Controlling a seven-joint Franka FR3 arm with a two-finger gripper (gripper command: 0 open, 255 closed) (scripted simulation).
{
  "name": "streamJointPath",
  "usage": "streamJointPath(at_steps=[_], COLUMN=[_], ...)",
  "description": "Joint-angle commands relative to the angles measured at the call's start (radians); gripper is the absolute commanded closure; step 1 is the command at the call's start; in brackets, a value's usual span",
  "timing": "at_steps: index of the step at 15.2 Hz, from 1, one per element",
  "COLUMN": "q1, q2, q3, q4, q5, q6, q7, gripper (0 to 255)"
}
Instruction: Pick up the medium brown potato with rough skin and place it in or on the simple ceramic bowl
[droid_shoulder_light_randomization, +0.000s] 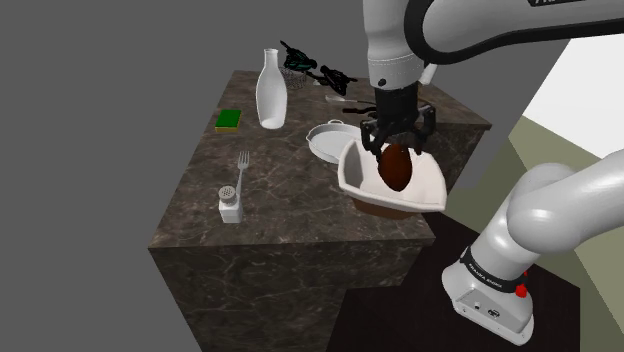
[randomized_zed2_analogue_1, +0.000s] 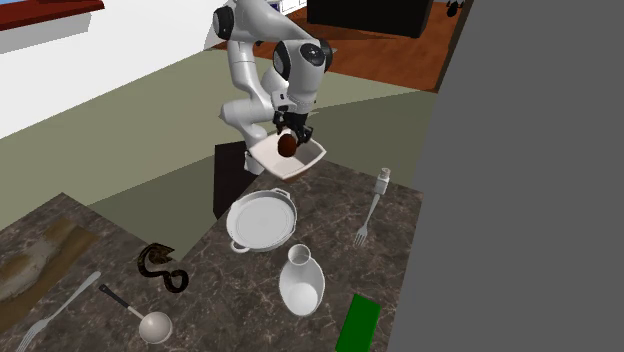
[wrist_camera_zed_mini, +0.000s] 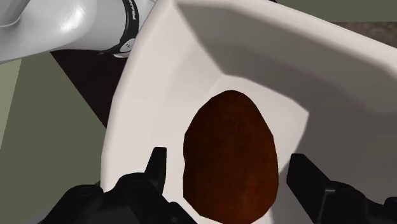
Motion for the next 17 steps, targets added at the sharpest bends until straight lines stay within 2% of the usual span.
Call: streamJointPath(at_steps=[1, 5, 9, 17], q1=[0.0, 0.0, -0.013, -0.013], q2=[0.0, 0.0, 0.056, 0.056], q3=[0.0, 0.0, 0.004, 0.004], q4=[0.0, 0.0, 0.163, 0.163], q5=[0.0, 0.0, -0.014, -0.014], q6=[0.0, 0.0, -0.108, -0.108], q7=[0.0, 0.0, 0.013, 0.013], gripper=[0, 0, 0, 0])
